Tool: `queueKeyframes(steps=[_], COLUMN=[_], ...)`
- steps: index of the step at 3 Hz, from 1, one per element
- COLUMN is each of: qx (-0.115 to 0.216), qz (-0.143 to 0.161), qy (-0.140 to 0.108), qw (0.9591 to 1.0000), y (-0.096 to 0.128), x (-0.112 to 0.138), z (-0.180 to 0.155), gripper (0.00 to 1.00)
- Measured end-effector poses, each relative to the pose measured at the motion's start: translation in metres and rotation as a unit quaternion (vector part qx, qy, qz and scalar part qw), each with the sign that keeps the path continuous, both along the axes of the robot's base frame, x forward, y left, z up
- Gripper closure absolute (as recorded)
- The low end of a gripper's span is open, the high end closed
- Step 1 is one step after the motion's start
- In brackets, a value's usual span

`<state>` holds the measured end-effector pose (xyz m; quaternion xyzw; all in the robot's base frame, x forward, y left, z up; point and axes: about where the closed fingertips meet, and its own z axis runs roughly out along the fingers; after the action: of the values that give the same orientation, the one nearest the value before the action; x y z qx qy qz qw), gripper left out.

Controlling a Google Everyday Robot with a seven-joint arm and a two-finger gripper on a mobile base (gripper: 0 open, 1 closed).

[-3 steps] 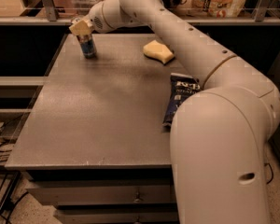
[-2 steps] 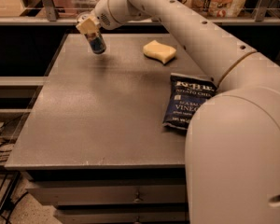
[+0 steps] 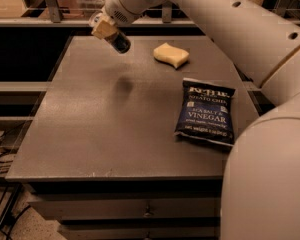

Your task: Knock redbull can over

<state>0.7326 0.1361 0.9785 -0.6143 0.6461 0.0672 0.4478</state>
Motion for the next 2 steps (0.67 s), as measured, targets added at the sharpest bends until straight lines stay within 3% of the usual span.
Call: queueKeyframes(steps=[1,2], qx=[-0.079,-0.12], qz=[0.021,0.049], qy=[-0.013,-0.003], qw=[0.9966,0.9915], y=[-0.002,0.003], x=[-0.012,-0.027], z=[-0.014,-0.034], gripper=[0.82,0.59])
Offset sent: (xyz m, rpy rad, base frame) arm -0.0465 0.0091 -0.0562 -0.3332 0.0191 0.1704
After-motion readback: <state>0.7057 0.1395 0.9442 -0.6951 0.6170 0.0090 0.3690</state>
